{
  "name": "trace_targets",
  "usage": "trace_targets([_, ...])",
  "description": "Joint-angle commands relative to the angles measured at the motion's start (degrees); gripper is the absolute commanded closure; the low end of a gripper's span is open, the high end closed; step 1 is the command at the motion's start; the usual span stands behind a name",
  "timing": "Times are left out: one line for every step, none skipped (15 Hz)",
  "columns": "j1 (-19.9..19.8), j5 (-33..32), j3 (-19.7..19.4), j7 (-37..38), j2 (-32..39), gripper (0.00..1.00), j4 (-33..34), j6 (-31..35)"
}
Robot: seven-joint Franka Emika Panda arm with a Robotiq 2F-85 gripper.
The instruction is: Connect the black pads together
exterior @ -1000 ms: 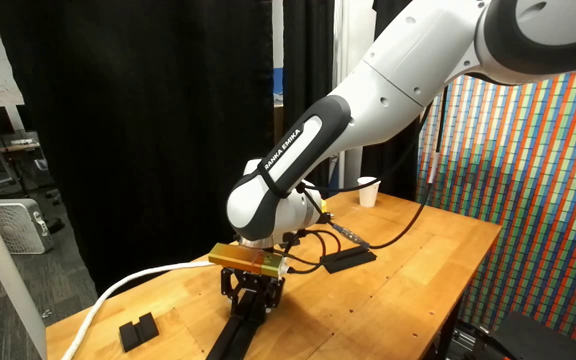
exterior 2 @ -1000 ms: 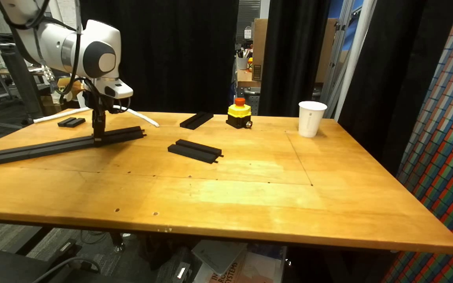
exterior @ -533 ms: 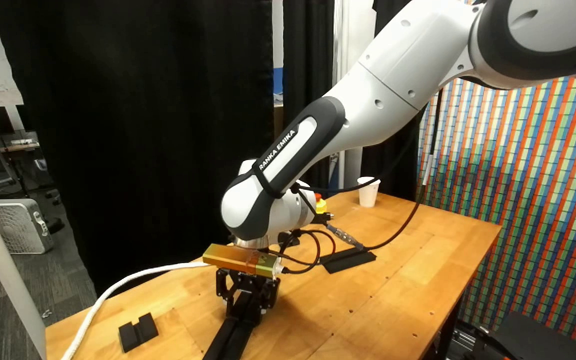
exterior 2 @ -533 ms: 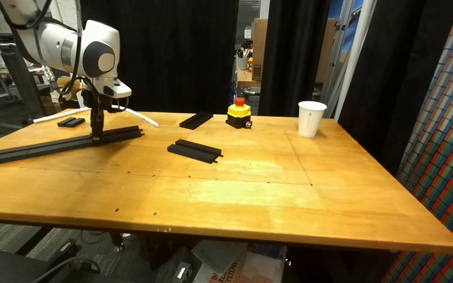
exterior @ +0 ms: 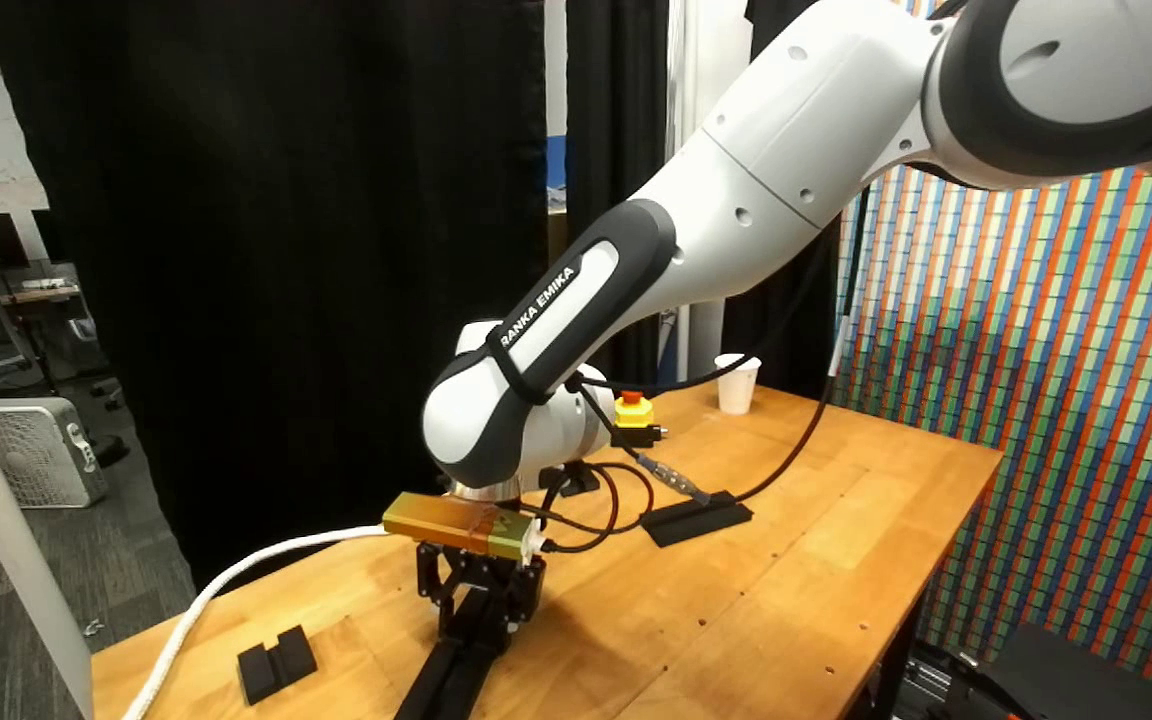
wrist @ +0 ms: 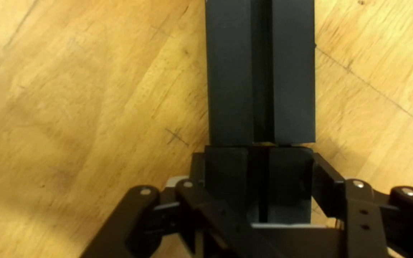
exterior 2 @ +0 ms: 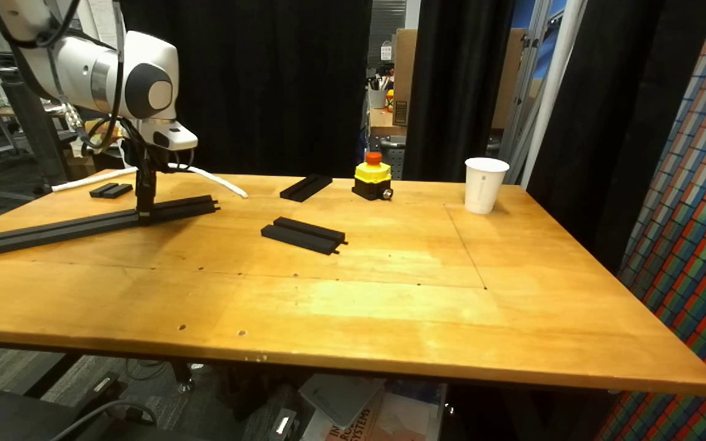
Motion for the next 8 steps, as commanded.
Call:
trace_targets([2.81,-3.42,-2.00,3.52,6.36,0.55,3.48,0.13])
trace_targets([3.02,-4.20,-2.19,3.94,6.43,0.55,3.79,-0.55])
trace_targets([3.13,-4.69,-2.30,4.33,6.66,0.55,4.19,-1.40])
trace_targets([3.27,-5.14,-2.37,4.65,6.83,0.55,4.44,-1.80])
trace_targets([3.34,-5.45,-2.33,4.91,7.04,0.55,4.76,-2.31])
trace_targets([3.31,-5.53,-2.24,5.05,7.17,0.55,5.03,-2.69])
trace_targets([3.29,-5.57,-2.13,5.15,7.37,0.55,5.24,-2.74])
trace_targets([3.29,-5.59,-2.06,5.23,7.46,0.55,5.39,-2.74])
